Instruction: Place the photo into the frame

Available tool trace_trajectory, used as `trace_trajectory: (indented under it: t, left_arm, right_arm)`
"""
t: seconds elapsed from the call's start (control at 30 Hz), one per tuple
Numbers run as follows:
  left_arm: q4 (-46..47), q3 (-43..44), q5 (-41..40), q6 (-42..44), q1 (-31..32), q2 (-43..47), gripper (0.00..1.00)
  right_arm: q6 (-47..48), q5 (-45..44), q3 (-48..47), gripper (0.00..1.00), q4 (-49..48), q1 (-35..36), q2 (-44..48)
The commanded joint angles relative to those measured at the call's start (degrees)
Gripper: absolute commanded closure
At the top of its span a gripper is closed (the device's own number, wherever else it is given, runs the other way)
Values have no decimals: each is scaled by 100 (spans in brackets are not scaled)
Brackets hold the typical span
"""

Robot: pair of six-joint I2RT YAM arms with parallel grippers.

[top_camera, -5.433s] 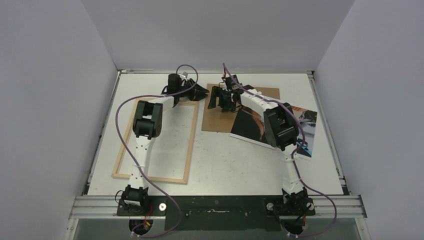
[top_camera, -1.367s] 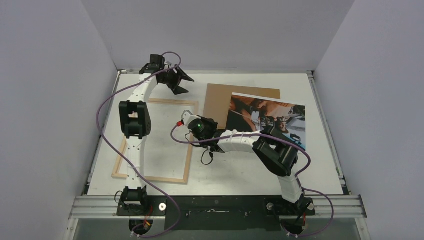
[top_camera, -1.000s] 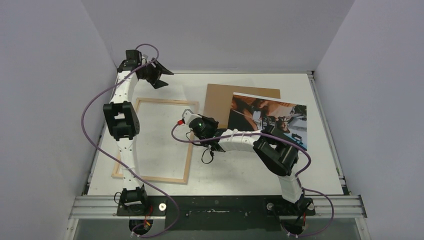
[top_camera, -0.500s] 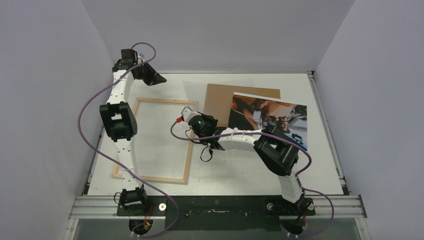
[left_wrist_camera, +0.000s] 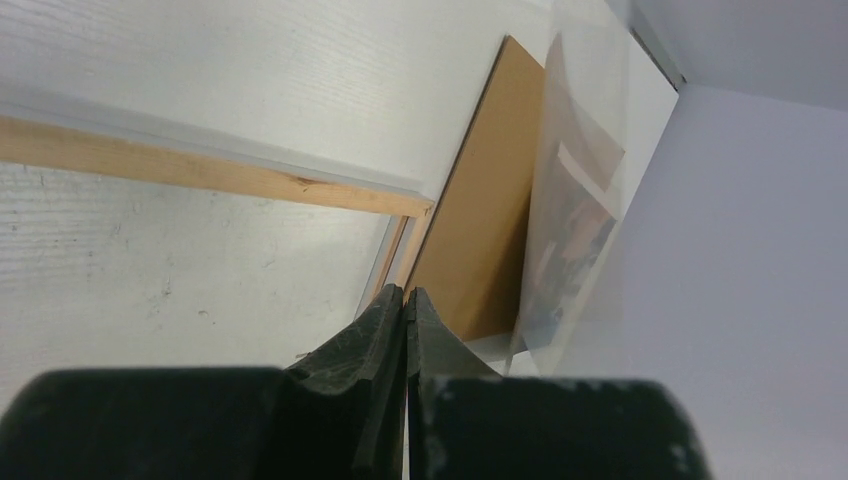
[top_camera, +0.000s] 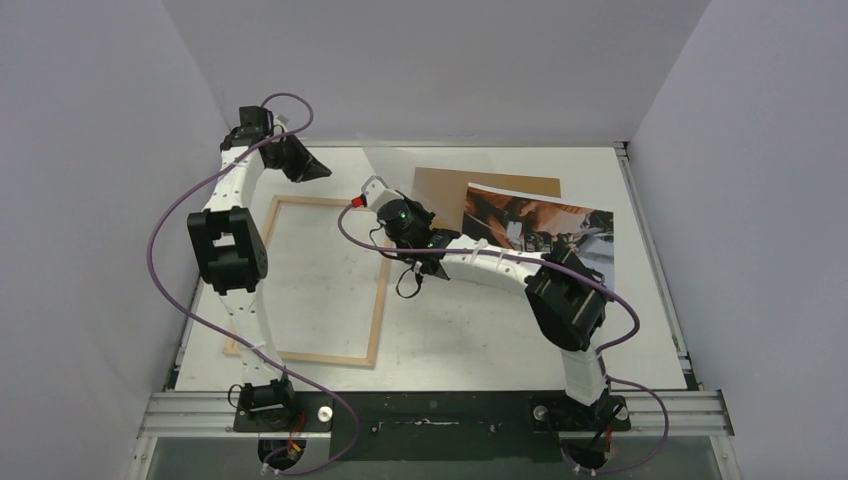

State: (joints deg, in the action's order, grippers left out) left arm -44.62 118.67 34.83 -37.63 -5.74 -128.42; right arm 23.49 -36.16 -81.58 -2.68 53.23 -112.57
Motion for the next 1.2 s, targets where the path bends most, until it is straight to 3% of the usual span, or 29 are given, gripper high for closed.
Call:
trace_trajectory:
  t: [0.0,0.17,0.3,0.67,1.17]
  left_arm:
    - [482,-399,-16,65,-15,528,100]
    - [747,-820,41,46,-9,714,70]
    - [770,-935,9,116,-13,804,56]
    - [481,-356,-392,455,-471,939,55]
    - [234,552,-634,1647,-726,1347,50]
  right_arm:
    - [-318,60,-579,100,-24,-104,604]
    - [-590,183,-1004,100,48,-194,709]
    - [-690,186,-1345,100,89,-194,742]
    - [-1002,492,-2327,100,82,-234,887]
    - [-1432,2635,-3978,100,2114,-886,746]
